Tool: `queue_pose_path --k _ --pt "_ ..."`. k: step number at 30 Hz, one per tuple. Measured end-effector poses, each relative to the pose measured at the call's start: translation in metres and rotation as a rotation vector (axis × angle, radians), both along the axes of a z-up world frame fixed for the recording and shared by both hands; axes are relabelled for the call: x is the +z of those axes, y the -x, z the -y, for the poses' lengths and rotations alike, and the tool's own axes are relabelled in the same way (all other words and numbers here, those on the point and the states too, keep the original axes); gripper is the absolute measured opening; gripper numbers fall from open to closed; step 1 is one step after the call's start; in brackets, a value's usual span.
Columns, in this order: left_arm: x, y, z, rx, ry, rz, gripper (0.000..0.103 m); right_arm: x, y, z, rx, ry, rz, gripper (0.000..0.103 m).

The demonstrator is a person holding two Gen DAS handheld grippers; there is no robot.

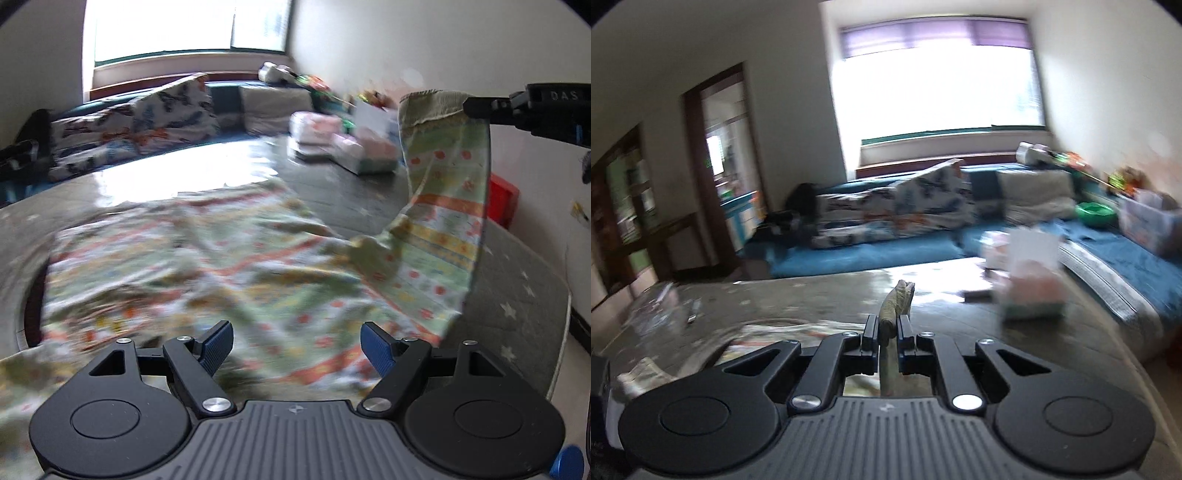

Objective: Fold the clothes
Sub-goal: 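Lift the held side with the right tool and fold it over the shirt back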

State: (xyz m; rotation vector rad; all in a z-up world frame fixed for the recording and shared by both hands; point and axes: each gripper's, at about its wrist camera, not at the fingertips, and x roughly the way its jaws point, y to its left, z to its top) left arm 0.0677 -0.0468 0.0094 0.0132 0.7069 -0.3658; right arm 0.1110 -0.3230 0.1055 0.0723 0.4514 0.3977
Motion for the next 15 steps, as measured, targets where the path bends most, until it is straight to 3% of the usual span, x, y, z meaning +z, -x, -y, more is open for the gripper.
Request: queue_pose_path --k 7,15 --pt "0.002 0.026 -0.068 0.167 -0.006 0.021 0.081 -0.009 -0.005 -0.095 0.210 0.057 -0.017 0.008" --pt "-0.004 0.050 -0.126 0.321 0.010 0.009 0.081 -0.050 0.000 -0.181 0.391 0.132 -0.119 0.008"
